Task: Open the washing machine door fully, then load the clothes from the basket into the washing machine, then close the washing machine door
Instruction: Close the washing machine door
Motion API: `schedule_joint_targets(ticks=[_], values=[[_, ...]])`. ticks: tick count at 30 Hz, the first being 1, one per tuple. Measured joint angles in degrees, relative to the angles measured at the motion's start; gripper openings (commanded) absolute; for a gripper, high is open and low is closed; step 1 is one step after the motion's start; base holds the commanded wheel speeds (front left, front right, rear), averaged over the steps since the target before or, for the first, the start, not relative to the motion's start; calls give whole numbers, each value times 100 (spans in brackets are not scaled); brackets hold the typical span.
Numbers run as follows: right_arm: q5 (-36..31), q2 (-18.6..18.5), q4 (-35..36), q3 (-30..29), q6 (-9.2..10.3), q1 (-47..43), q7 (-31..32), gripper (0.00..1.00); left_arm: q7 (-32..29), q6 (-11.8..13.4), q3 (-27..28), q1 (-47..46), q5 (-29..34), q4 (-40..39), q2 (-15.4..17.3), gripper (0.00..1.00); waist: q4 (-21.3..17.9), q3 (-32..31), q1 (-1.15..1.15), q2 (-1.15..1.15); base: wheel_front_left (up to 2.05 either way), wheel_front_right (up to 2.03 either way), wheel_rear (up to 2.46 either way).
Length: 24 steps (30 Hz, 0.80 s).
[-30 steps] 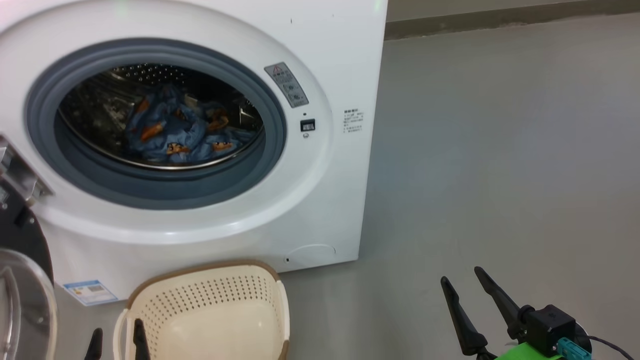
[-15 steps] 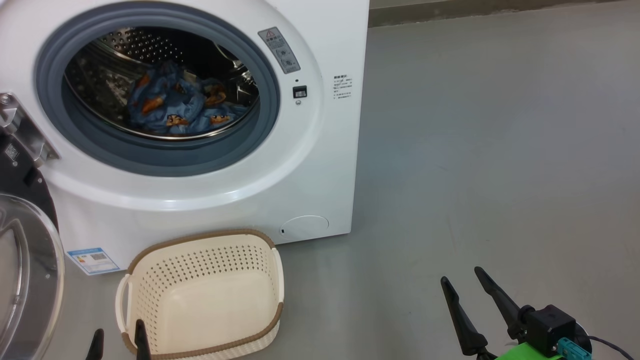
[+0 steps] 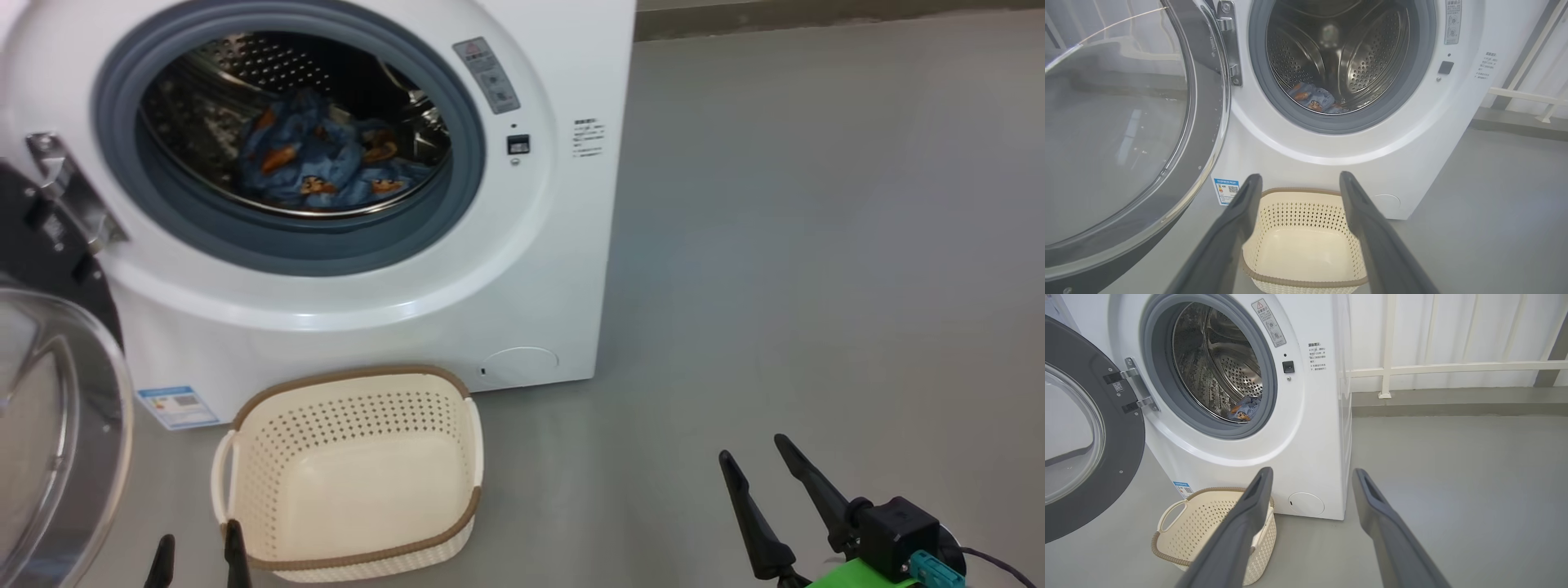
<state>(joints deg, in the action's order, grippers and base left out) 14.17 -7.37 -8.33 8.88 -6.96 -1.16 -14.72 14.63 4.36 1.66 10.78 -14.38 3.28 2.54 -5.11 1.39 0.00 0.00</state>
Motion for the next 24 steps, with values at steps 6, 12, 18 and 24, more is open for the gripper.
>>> schedule_joint_targets(ticks=[6,12,18,24], values=[[-1,-37,0,201,0,136,0,100,0,79,60,0,-7,-78,0,100,360,-2,0,0,0,0,0],[-1,-181,-14,379,0,383,0,100,0,152,129,15,-8,-148,0,100,885,-18,0,0,0,0,0],[0,-214,-40,508,0,415,0,100,0,174,127,114,-19,-199,1,100,1396,-36,0,0,0,0,0],[0,-249,-45,548,0,501,0,100,0,194,130,116,-53,-230,1,100,2036,-65,0,0,0,0,0]])
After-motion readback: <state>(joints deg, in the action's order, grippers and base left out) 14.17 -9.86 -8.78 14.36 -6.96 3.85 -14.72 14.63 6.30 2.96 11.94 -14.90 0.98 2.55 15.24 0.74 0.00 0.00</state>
